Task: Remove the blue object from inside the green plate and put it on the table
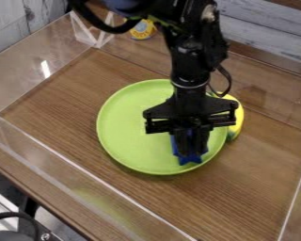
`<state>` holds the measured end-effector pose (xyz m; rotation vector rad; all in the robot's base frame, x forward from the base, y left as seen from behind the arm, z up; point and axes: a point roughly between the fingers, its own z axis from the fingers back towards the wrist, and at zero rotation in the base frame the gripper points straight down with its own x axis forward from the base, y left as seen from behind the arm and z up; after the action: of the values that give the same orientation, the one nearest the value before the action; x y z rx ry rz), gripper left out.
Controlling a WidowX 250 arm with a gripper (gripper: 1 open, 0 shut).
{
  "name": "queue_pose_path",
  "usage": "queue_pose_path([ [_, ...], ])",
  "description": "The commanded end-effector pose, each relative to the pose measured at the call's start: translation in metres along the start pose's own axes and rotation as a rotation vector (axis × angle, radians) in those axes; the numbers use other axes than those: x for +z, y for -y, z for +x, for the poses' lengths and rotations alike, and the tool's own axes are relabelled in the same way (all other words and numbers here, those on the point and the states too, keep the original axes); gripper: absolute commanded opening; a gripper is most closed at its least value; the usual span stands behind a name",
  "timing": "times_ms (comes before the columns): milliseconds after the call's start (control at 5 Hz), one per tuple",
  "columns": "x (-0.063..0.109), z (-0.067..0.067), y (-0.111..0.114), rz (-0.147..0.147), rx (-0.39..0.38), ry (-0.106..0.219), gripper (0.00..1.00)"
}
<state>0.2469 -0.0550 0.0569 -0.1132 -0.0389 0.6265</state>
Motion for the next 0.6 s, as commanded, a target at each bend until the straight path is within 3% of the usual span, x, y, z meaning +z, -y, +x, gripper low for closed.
queue_pose_path([
  [0,0.0209,0.0096,0.0091,-0.052,-0.018,0.051,0.00],
  [400,0.0283,0.0119,0.0083,-0.054,-0.037,0.043,0.00],
])
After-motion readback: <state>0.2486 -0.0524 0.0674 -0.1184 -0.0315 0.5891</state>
